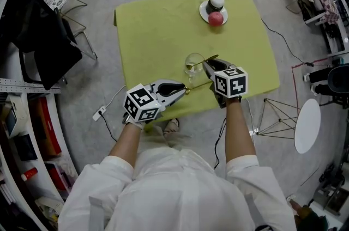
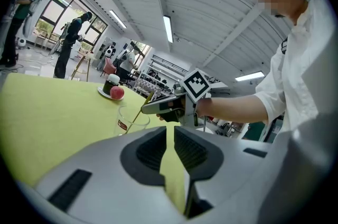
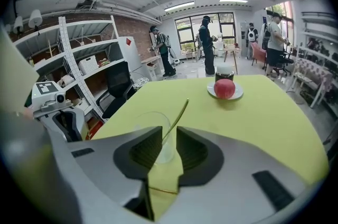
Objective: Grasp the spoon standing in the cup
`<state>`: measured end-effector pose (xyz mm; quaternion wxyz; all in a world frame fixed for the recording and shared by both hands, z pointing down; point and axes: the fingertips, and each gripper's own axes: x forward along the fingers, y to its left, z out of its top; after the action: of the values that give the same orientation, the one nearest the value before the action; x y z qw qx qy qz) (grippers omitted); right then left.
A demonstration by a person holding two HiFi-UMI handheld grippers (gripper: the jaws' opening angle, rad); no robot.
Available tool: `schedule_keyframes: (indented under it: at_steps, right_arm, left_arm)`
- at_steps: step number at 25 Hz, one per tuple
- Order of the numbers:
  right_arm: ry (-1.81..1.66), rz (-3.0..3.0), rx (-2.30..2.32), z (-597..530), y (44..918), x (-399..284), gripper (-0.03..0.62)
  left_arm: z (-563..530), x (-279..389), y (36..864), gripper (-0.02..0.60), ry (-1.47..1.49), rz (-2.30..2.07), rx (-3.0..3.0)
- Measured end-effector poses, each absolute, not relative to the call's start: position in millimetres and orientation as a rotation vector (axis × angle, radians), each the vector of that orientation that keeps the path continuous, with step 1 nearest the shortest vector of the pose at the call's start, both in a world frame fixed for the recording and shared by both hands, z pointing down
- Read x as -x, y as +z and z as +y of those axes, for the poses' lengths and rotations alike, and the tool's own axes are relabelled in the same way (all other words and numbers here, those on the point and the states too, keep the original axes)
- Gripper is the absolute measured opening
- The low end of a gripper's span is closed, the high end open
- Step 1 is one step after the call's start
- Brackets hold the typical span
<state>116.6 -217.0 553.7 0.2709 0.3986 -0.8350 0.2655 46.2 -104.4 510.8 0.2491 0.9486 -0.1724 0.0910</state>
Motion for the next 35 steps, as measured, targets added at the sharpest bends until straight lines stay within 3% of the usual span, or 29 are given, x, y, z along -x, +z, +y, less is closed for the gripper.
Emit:
schedule_keyframes:
  at_steps: [18, 35]
  right_arm:
    - [0.674, -2.269, -1.084, -220, 544, -111, 0.011]
    - [0.684, -2.332, -1.117, -214, 520, -120, 0.009]
  left_arm:
    - [-108, -45, 510, 0.048, 0.246, -0.474, -2.589]
    - [-108, -48, 506, 0.046, 0.239, -0.474, -2.601]
